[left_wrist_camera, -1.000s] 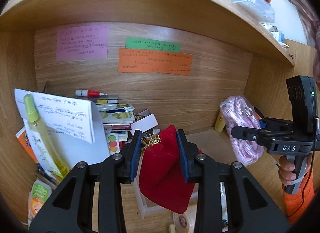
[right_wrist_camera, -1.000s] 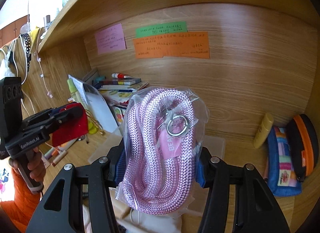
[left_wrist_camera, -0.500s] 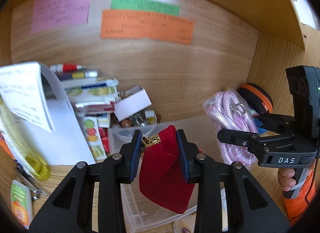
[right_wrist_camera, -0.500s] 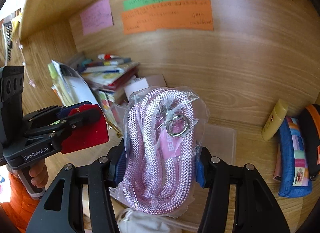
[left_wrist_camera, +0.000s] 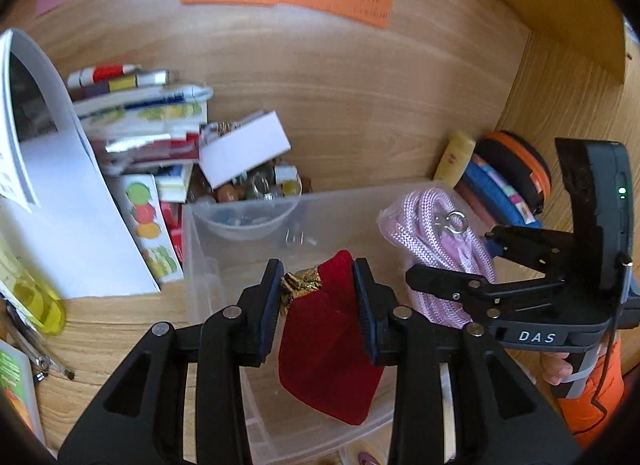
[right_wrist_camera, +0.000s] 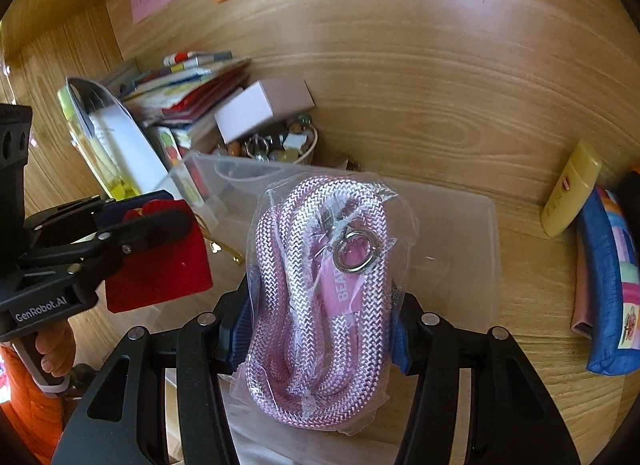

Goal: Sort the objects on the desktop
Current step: 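Carry the red pouch and pink rope bag over the clear plastic box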

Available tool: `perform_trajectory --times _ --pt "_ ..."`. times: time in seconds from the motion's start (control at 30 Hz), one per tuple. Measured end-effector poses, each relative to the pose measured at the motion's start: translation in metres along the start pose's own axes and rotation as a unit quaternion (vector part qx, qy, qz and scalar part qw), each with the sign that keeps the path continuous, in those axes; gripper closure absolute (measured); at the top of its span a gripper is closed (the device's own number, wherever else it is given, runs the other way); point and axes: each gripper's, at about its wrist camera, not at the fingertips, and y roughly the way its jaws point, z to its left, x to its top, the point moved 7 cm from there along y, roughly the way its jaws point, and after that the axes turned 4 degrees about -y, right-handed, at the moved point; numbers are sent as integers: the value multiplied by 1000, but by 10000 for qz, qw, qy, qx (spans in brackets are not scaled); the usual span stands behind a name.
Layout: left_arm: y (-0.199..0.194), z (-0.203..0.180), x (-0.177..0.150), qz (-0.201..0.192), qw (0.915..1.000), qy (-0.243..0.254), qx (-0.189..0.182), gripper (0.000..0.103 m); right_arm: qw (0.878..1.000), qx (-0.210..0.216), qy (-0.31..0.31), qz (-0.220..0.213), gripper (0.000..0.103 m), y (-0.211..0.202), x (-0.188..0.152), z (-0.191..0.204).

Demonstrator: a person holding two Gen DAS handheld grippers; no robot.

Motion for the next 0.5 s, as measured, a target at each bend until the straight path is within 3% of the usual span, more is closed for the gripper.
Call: perform_trajectory --times 0.3,0.5 --pt "9 8 -4 127 9997 -91 207 69 9998 -77 14 190 52 11 -7 0" --pt "9 14 -6 129 9994 -182 248 55 9996 -194 -65 213 51 15 -8 1"
